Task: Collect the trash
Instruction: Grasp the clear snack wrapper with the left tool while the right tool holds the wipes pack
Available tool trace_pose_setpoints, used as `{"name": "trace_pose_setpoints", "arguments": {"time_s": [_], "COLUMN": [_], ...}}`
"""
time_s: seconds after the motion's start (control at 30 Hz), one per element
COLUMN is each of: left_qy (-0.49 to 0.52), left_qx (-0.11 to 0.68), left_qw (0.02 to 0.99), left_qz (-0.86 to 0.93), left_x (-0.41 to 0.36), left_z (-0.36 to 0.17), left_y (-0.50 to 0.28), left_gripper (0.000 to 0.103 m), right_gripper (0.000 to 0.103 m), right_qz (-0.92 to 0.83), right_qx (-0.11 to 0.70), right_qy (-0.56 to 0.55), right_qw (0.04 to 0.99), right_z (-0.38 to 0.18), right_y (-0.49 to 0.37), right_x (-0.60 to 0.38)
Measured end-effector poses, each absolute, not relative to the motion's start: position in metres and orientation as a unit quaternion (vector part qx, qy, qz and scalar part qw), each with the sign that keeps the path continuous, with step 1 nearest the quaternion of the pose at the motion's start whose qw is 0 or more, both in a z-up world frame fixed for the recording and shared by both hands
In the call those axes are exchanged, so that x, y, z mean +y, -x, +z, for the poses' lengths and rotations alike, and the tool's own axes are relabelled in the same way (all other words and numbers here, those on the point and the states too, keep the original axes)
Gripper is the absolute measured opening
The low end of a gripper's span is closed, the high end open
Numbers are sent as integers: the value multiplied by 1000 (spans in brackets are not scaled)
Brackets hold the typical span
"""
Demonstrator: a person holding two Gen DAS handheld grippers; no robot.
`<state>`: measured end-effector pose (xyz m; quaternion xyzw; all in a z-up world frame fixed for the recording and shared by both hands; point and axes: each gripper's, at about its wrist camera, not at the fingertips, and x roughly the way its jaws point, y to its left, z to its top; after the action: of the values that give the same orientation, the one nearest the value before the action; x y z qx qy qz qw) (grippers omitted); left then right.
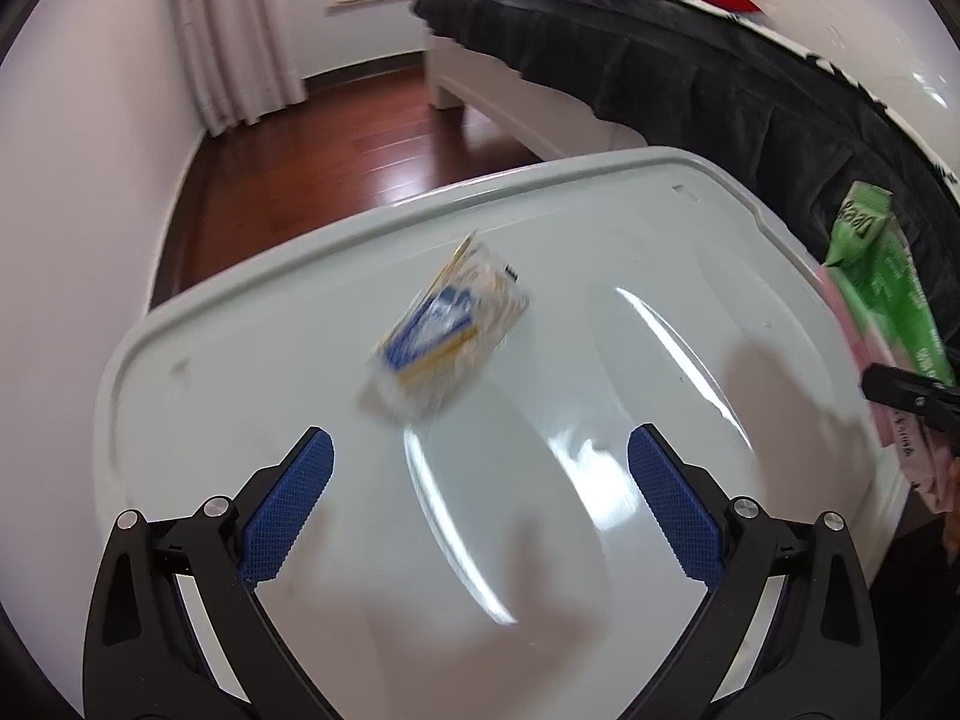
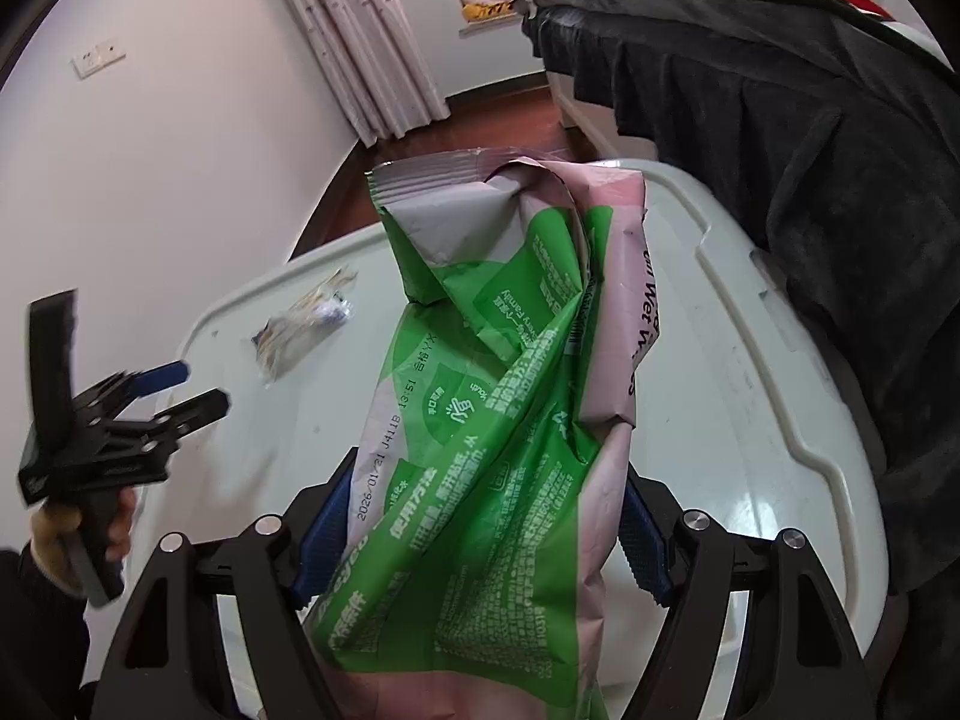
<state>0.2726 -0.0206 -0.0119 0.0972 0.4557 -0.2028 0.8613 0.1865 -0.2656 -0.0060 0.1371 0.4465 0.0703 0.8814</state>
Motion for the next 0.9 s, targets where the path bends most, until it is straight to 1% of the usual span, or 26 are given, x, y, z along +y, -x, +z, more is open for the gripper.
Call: {"name": "trace_pose_setpoints", "arguments": {"time_s": [0.17, 0.3, 0.53, 0.7, 0.8, 0.9], "left_qy": [-72, -64, -110, -101, -142, -122], "left_qx": [467, 476, 485, 484, 479, 478], "left_qw": [852, 849, 828, 836, 841, 848], "left_qz": [-225, -220, -261, -238, -209, -195], "left_x": [-15, -13, -37, -37, -49, -47], "left_z": [-23, -38, -58, -63, -69, -69], "left_y": [-320, -347, -350, -360, -354, -350], "left_gripper": [96, 96, 96, 96, 97, 97], "right_gripper": [75, 75, 75, 75, 75, 75], "right_qz": [75, 78, 90, 92, 94, 93], "right_qx": [456, 454, 456, 453, 454, 449], "right_qy": [-174, -173, -168, -166, -165, -158], "right_qw": [869, 871, 870, 871, 871, 874], "right_z": [-12, -11, -12, -12, -13, -11], "right_y": [-188, -193, -189, -191, -192, -191], "right_x": [-273, -270, -266, -267, -269, -268]}}
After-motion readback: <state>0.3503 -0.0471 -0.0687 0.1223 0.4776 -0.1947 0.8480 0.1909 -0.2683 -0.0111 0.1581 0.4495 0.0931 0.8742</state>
